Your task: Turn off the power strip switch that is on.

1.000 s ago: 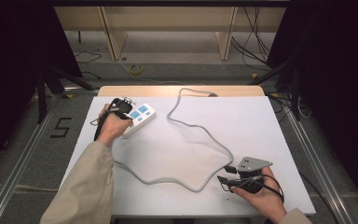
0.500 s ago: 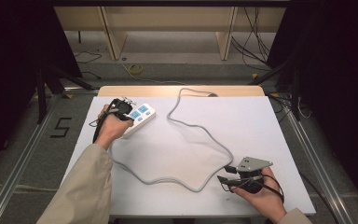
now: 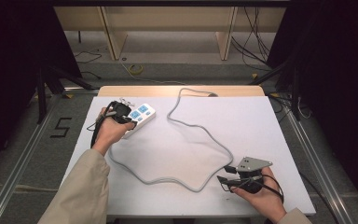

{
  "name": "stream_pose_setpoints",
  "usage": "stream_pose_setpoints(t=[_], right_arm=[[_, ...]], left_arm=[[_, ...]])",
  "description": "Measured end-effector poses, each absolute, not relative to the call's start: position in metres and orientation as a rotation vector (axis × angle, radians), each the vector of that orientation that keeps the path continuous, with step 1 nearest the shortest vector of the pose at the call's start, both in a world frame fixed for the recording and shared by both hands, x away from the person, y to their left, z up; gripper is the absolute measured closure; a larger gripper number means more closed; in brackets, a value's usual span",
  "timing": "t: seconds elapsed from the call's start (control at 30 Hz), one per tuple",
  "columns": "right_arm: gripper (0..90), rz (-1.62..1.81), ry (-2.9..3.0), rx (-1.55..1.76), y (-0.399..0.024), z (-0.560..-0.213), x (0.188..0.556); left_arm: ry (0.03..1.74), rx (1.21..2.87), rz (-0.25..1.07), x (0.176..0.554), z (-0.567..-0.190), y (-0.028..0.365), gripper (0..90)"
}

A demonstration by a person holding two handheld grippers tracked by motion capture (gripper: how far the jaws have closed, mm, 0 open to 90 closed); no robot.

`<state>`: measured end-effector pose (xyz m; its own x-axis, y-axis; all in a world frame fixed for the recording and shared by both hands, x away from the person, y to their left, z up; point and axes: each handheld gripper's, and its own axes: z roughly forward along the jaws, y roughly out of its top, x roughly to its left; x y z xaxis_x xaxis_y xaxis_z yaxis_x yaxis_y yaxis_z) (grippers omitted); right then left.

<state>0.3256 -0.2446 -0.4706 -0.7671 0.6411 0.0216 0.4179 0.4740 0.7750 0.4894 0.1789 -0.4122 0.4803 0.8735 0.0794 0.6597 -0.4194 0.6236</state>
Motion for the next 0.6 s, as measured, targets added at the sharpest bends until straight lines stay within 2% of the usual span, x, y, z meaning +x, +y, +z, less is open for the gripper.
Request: stream_pose_setpoints(t=[0.6], right_arm=[[52.1, 1.177, 2.451, 0.904, -0.245, -0.471, 0.325]], left_arm=[[1.236, 2.131, 0.448, 0.471, -0.403, 0.17, 46.2]])
